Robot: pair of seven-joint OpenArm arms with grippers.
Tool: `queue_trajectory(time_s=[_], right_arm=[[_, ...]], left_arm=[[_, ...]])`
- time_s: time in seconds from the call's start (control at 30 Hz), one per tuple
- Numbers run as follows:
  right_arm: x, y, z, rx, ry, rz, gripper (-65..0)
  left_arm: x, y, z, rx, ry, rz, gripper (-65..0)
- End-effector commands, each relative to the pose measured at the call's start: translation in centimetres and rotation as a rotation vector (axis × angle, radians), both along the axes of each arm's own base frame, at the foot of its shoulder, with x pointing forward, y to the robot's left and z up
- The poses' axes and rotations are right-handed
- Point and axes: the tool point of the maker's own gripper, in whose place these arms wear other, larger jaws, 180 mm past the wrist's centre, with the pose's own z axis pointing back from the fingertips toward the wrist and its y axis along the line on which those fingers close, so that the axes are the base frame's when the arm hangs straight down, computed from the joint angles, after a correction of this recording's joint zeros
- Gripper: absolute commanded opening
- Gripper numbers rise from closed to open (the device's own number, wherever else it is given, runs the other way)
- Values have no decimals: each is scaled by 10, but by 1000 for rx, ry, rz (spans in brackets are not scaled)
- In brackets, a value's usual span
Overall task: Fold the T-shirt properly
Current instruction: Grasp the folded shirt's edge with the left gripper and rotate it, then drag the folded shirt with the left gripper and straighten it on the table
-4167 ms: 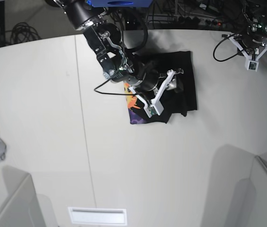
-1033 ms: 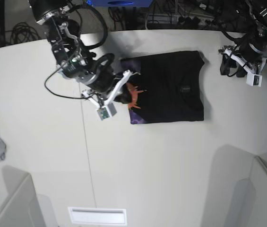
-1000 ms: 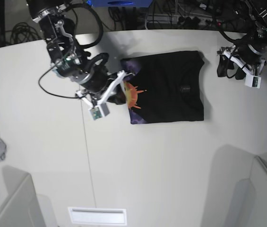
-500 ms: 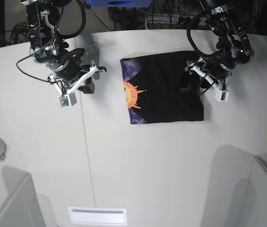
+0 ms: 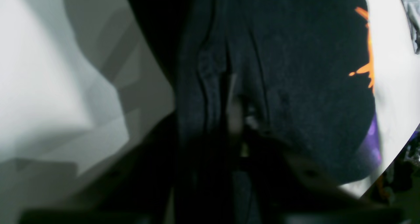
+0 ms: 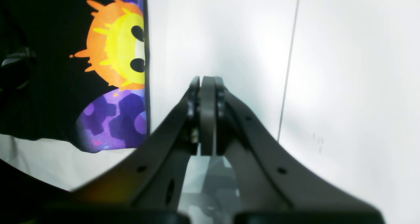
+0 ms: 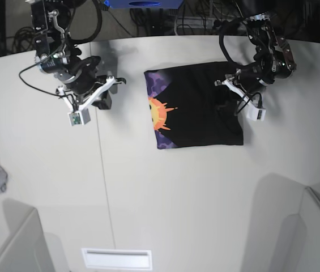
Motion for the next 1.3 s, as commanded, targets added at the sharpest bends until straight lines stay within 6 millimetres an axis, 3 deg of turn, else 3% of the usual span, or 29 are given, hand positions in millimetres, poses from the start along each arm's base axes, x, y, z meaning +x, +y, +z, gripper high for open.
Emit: queue_trajectory(time_s=[0.0, 0.2, 0.43, 0.57, 0.83, 1.27], right_arm=[[7, 0, 11, 8, -45, -1, -650], [7, -3, 11, 8, -45, -12, -650], [6, -64, 9, 35, -38, -306, -650], [0, -79, 8, 10, -49, -304, -650], [-21, -122, 6, -23, -49, -412, -650], [-53, -155, -2, -43, -10, -555, -650]], left_arm=[[-6, 4, -4, 34, 38, -18, -650], [-6, 17, -6, 87, 79, -29, -650], [-3, 9, -4, 196, 77, -244, -650], [2, 6, -2, 243, 72, -336, -650], [21, -32, 7, 330, 18, -608, -650], [37, -73, 3, 595, -65, -915, -650]])
